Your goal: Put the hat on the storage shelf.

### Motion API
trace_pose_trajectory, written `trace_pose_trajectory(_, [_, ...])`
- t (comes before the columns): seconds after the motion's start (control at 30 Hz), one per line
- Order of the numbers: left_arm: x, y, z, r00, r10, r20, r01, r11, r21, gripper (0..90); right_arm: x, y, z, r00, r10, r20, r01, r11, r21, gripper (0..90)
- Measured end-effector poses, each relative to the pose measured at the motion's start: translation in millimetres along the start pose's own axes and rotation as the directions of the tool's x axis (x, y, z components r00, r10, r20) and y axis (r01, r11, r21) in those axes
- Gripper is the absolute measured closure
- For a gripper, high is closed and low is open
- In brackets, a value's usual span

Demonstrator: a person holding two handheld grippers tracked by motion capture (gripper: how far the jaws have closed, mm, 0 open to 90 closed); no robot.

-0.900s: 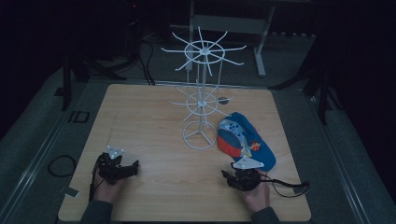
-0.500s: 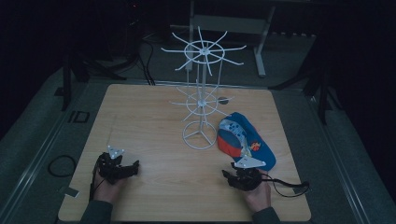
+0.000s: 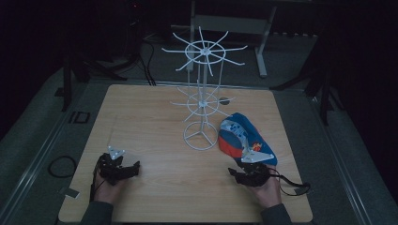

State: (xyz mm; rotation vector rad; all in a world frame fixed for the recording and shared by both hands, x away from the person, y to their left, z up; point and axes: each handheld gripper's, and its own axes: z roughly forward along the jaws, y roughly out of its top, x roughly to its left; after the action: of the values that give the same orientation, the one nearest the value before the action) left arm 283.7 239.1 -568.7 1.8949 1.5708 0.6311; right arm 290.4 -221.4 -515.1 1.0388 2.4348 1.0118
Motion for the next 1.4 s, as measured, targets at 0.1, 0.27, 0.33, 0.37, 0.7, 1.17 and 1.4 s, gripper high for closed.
trace_pose_trajectory(0.1, [-0.1, 0.0, 0.0, 1.0000, -0.001, 0.000, 0.001, 1.0000, -0.001, 9.7, -5.9, 5.1, -7.2, 1.0000, 0.001, -0.005, -0.001, 1.0000, 0.001, 53.0])
trace_pose_trajectory(0.27, [0.0, 0.0, 0.0, 1.0000, 0.000, 0.000, 0.000, 1.0000, 0.000, 9.7, -14.1, 12.9, -14.8, 0.9999, -0.002, -0.010, 0.002, 0.9998, 0.021, 53.4])
trace_pose_trajectory(0.33, [0.0, 0.0, 0.0, 1.0000, 0.001, 0.000, -0.001, 1.0000, 0.000, 9.7, -17.6, 15.9, -17.4, 0.9999, 0.001, -0.016, -0.001, 0.9998, 0.022, 53.4])
trace_pose_trajectory(0.37, [0.0, 0.0, 0.1, 1.0000, 0.000, 0.000, 0.000, 1.0000, -0.001, 9.7, -19.0, 17.3, -18.1, 0.9998, 0.005, -0.021, -0.005, 0.9998, 0.020, 53.4])
trace_pose_trajectory(0.7, [0.1, 0.0, 0.0, 1.0000, 0.001, 0.000, -0.001, 1.0000, 0.000, 9.7, -30.0, 28.0, -21.7, 0.9996, 0.003, -0.027, -0.002, 0.9996, 0.027, 53.3])
trace_pose_trajectory(1.17, [0.1, 0.0, 0.0, 1.0000, 0.001, 0.000, -0.001, 1.0000, 0.001, 9.7, -53.6, 45.4, -27.1, 0.9999, 0.012, -0.006, -0.011, 0.9989, 0.046, 53.2])
trace_pose_trajectory(1.4, [0.1, -0.1, 0.0, 1.0000, 0.001, 0.000, -0.001, 1.0000, 0.000, 9.7, -65.2, 52.8, -26.6, 0.9999, 0.011, -0.010, -0.010, 0.9981, 0.061, 53.1])
